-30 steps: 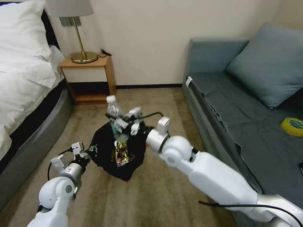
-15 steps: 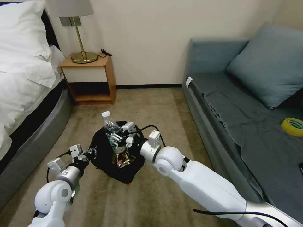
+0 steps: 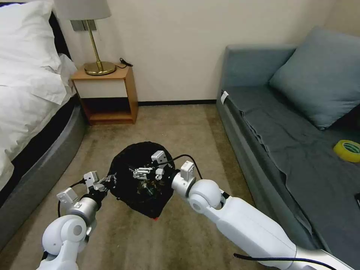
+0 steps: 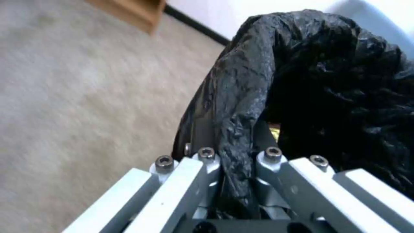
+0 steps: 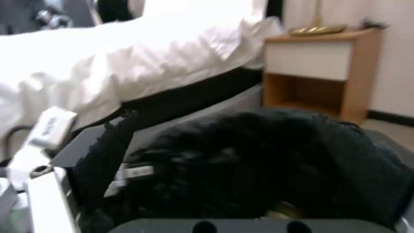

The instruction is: Pick up the trash bin, then pick up the garbage on the floor and place it into the trash bin.

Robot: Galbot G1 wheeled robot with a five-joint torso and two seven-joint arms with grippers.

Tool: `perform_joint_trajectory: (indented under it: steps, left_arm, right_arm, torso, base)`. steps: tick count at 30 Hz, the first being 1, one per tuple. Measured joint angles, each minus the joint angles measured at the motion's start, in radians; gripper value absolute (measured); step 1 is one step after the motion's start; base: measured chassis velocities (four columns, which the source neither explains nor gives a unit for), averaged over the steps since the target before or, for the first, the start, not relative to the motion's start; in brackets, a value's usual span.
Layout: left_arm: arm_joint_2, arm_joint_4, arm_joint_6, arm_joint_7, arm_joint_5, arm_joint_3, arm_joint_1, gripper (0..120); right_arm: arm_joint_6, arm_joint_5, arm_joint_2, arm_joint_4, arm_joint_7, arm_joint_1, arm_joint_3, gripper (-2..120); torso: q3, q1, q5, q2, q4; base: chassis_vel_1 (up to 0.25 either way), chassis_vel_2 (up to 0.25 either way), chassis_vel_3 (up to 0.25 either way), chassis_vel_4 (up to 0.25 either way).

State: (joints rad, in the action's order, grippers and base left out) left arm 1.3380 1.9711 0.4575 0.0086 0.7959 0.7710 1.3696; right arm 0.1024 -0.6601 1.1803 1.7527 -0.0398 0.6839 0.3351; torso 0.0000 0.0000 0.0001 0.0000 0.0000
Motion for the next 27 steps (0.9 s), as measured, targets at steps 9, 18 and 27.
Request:
perform_joint_trajectory:
  steps: [9,18,27]
  left_arm:
    - [-0.005,0.019,0.002,-0.061,0.006,0.041,-0.007,4]
    - [0.012,0.022,0.021,-0.099,-0.003,0.047,0.004,4]
    - [0.003,0.012,0.022,-0.11,-0.005,0.073,-0.004,4]
  right_arm:
    - [-0.041,0.118,-0.037,0.075,0.026,0.117,-0.123,100]
    - [-0.076,0.188,-0.052,0.11,0.031,0.21,-0.229,100]
    - [-0.108,0.316,0.001,0.122,0.003,0.295,-0.335,100]
  torso:
    - [0.0,0.0,0.0,0.0,-0.0001]
    - [0.0,0.0,0.0,0.0,0.0]
    - [0.0,0.0,0.0,0.0,0.0]
  base:
    - [0.0,0.0,0.0,0.0]
    - [0.0,0.0,0.0,0.0]
    - [0.0,0.0,0.0,0.0]
